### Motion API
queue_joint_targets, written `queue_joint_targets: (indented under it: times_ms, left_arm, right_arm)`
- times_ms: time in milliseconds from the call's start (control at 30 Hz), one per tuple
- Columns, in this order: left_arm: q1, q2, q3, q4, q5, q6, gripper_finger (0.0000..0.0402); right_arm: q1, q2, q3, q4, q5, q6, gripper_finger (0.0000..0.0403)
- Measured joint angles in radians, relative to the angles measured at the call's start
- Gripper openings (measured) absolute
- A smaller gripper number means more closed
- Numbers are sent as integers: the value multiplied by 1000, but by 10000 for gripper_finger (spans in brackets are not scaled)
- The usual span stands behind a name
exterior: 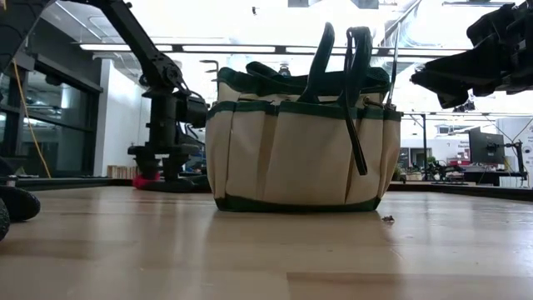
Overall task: Pick & Place Garden tools in Gardening bag
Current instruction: Put the red glove into the gardening bag
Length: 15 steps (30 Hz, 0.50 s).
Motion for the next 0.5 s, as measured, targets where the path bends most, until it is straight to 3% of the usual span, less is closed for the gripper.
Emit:
queue_joint_targets:
  times_ms: [500]
  left_arm:
    - [-23, 0, -5, -10, 21, -4, 158]
  right_arm:
    - [0, 0, 0, 0, 1, 0, 189]
